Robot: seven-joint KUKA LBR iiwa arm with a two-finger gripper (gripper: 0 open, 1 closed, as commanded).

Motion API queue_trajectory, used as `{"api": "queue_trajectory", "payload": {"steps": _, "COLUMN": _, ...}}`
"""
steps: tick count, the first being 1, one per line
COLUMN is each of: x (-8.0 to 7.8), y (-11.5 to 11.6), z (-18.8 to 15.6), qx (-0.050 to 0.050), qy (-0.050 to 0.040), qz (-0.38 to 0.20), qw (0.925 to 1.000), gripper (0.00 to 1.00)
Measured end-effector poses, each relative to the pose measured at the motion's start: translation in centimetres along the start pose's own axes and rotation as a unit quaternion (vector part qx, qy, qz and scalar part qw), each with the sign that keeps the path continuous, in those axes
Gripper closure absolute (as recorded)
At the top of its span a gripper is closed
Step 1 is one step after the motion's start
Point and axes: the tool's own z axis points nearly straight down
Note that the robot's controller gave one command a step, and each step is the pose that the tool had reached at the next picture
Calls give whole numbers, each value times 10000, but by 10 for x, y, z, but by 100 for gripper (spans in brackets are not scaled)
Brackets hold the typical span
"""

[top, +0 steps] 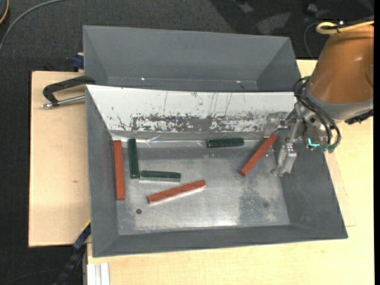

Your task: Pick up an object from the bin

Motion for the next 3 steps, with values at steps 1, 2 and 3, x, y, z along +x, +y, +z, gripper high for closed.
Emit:
{"api": "queue_trajectory", "payload": {"steps": 1, "x": -11, "y": 2, "z": 141, "qx": -7, "qy": -4, "qz": 1382, "qw": 9904, "gripper": 0}}
{"api": "queue_trajectory", "payload": {"steps": 2, "x": -13, "y": 1, "z": 137, "qx": -3, "qy": -35, "qz": 1376, "qw": 9905, "gripper": 100}}
{"api": "queue_trajectory", "payload": {"steps": 3, "x": -13, "y": 1, "z": 137, "qx": -1, "qy": -35, "qz": 1379, "qw": 9904, "gripper": 0}}
